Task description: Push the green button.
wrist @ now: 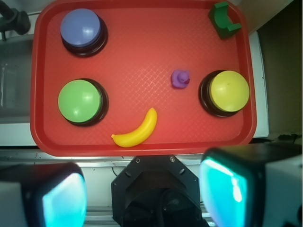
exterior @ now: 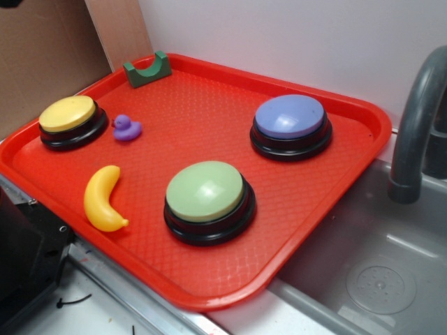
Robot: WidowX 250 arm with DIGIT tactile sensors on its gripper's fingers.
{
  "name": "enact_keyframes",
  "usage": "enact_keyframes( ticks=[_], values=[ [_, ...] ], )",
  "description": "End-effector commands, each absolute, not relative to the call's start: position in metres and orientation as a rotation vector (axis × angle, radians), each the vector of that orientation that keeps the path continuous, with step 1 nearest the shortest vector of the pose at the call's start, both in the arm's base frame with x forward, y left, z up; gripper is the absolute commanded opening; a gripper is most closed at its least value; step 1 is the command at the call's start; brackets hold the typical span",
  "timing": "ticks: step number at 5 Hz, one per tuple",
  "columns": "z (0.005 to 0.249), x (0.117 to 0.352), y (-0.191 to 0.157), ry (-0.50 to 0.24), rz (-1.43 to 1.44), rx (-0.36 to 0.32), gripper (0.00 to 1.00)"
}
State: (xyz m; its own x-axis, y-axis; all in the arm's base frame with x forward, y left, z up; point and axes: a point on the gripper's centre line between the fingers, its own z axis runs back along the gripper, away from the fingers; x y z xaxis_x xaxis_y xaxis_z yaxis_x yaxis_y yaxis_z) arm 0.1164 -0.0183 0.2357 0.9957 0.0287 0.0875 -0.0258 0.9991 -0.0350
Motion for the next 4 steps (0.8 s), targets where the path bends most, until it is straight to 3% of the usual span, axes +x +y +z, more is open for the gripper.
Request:
enact_keyframes(
  ticks=[1,2,3,4],
  values=[
    [0.236,0.116,-0.018,-0.088,0.027,-0.034,1.00],
    [0.202,0.166,-0.068,-0.139,-0.225,0.029,1.00],
    [0.167,0.168,-0.129,-0.165,-0.472,0.033,1.00],
    [0.140,0.169,-0.148,-0.150,-0.486,0.027,1.00]
  ],
)
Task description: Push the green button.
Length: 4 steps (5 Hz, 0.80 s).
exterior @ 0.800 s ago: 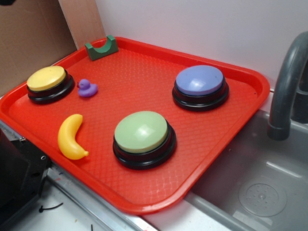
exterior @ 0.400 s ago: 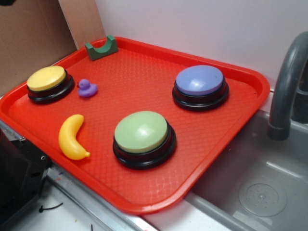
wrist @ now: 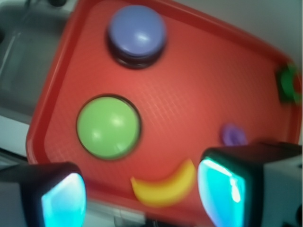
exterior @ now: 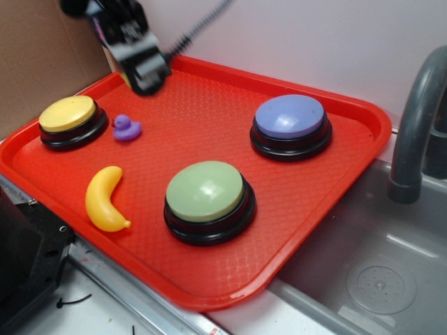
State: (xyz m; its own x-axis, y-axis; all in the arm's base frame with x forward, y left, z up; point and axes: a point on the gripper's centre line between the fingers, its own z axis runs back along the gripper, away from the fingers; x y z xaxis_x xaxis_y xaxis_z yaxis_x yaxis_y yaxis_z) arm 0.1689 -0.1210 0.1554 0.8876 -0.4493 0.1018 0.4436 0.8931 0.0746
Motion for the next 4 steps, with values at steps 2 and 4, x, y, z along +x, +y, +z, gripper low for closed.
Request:
enact_keyframes(
  ticks=[2,4],
  values=[
    [0.1022,0.1723,-0.1424,-0.049,-0.395,0.093,1.00],
    [0.1022,0.1723,-0.1424,-0.049,-0.395,0.093,1.00]
  ],
)
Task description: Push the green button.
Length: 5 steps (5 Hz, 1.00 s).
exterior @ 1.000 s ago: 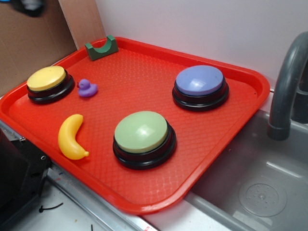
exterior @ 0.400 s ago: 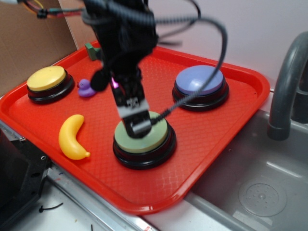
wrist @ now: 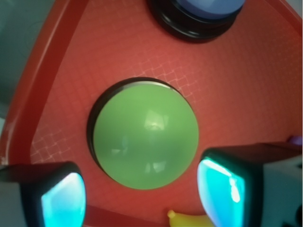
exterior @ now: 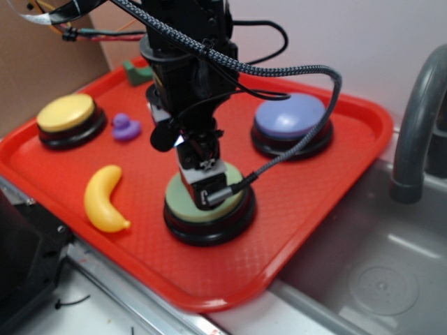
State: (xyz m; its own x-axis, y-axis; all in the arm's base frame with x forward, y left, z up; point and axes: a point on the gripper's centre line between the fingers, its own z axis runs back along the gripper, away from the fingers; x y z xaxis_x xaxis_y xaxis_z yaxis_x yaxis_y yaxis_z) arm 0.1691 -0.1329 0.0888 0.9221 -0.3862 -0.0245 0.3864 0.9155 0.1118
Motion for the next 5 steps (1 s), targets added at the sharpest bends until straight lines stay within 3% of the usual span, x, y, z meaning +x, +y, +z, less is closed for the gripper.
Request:
enact_keyframes(
  ticks=[1,3,4,5],
  values=[
    [0.079,0.173,-0.140,-0.074,-0.390,0.066,1.00],
    [0.045,0.181,-0.145,-0.044,-0.415,0.020,1.00],
    [0.052,0.184,-0.148,-0.033,-0.434,0.009,1.00],
    [0.088,0.187,-0.144,-0.017,-0.420,0.034,1.00]
  ],
)
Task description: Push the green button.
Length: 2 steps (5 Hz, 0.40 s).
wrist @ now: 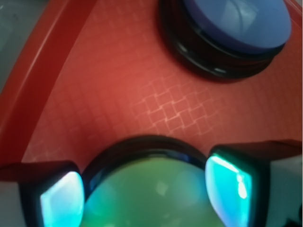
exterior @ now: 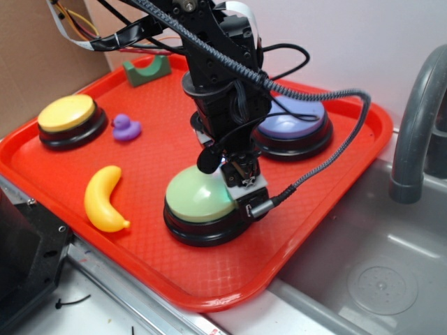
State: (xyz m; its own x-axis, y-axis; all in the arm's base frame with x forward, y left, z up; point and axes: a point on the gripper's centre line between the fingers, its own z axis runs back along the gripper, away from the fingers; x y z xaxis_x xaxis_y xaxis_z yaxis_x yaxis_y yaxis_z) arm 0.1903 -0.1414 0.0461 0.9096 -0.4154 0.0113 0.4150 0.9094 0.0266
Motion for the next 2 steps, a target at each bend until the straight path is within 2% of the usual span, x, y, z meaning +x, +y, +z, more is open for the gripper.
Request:
enact_keyframes(
  ticks=[1,2],
  values=[
    [0.122,0.190,-0.128,-0.031,-0.366,0.057,1.00],
    [0.139,0.189,-0.121,-0.036,-0.344,0.057,1.00]
  ],
)
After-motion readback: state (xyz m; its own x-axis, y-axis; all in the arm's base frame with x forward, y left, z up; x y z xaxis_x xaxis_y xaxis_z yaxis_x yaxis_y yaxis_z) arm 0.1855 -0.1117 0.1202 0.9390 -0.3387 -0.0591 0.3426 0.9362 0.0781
